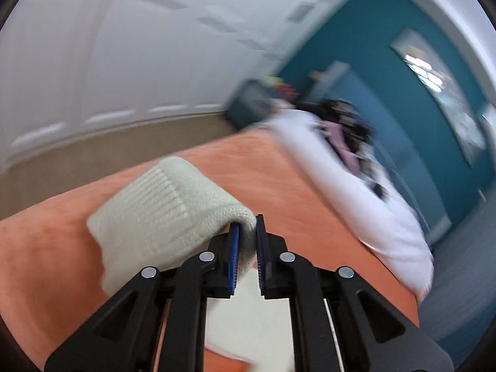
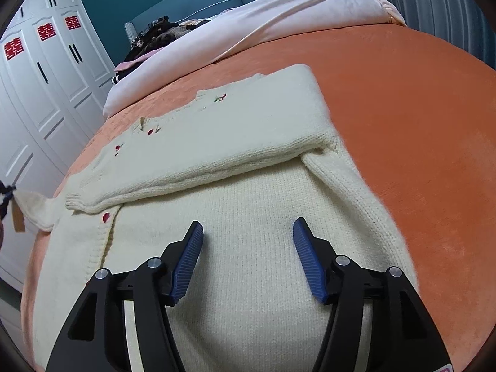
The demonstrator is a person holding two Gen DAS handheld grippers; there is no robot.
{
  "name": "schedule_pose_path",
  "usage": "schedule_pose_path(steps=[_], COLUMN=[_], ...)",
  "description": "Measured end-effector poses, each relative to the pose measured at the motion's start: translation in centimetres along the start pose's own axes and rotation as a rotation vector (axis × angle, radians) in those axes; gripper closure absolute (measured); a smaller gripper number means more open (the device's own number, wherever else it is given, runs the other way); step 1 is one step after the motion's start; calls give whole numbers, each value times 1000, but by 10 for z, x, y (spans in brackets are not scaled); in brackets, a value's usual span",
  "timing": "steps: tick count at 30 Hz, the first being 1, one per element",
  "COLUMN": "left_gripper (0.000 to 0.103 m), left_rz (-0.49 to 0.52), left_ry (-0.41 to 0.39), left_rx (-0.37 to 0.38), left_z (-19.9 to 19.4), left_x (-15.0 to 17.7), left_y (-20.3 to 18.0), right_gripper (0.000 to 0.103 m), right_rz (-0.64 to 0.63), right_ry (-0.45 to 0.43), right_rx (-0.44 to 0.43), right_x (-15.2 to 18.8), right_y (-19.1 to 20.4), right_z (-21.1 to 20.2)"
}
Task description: Fold small clothes
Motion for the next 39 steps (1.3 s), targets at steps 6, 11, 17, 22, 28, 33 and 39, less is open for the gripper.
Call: schedule_pose_path(steps=[6,11,17,22,28,33,39], left_gripper=[88,70,49,45,54,94,93], left_rz=[346,321,119,-73,-294,-187,-62], left_ry=[315,564,428,372,370,308,370], left_rx=[209,70,51,-9,-65,-14,-87], left_z=[0,21,8,38,69,66,86], left_x=[197,337,279,214,193,179,215], left_y=[-148,-94,-47,-14,21,1,6], right_gripper=[45,43,41,39,40,94,96], right_rz=[19,36,53,132,124,83,22], right_ry=[-8,-10,-16,-104,87,36,-4], right_rx=[-25,-53,-73,-147,-173,-233,-108], right_x=[0,-1,-9,-53,-70,-105,-121], right_y=[-4,-5,-5,10,46,73,41], right_z=[-2,-1,-9,-20,55,48,45])
Point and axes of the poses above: each gripper's, at about its wrist camera, not at the fingertips, and z roughly the way its jaws point, y to its left, x to its underside, the point moved 7 cm from there along z, roughly the way its jaws point, and after that the axes turned 7 degrees about -z, right-handed, at the moved point
